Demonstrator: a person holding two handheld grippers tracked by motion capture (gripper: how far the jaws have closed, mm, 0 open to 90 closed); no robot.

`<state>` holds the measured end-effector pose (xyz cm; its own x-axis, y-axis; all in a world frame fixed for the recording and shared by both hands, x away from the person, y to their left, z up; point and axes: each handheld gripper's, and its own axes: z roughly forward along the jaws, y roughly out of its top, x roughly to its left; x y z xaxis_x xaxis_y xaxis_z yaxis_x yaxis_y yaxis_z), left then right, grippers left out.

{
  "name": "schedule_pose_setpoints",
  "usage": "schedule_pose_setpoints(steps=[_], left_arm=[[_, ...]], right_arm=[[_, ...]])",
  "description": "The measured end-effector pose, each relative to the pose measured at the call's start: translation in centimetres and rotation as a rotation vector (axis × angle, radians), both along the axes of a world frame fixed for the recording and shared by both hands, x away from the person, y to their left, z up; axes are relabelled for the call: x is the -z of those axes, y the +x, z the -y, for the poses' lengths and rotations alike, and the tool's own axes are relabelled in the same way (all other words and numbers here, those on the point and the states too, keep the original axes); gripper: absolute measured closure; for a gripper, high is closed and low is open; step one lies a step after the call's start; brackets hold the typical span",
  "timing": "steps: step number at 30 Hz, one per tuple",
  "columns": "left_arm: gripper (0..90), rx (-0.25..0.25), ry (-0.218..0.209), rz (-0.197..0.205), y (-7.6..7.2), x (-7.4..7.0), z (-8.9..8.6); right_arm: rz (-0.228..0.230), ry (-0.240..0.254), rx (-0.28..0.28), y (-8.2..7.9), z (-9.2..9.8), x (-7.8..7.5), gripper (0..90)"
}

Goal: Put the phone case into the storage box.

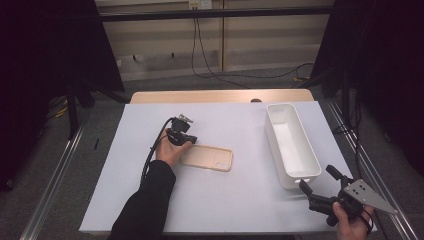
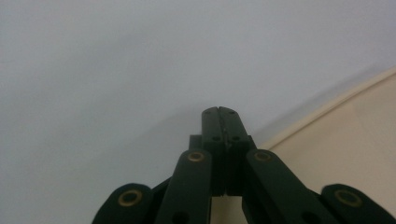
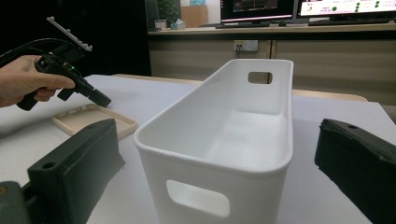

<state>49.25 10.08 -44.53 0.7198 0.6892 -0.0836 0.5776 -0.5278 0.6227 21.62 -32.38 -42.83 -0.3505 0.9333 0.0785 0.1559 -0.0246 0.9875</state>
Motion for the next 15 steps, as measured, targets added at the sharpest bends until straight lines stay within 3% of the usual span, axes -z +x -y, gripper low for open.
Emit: schedule_pose_setpoints(steps=[15], left_arm=[[90.0,0.036,-0.009,0.018,-1.6,0.1,-0.3]], right_arm=[[-0.001,-0.002,-0.003,0.0,0.0,0.0,0.0]])
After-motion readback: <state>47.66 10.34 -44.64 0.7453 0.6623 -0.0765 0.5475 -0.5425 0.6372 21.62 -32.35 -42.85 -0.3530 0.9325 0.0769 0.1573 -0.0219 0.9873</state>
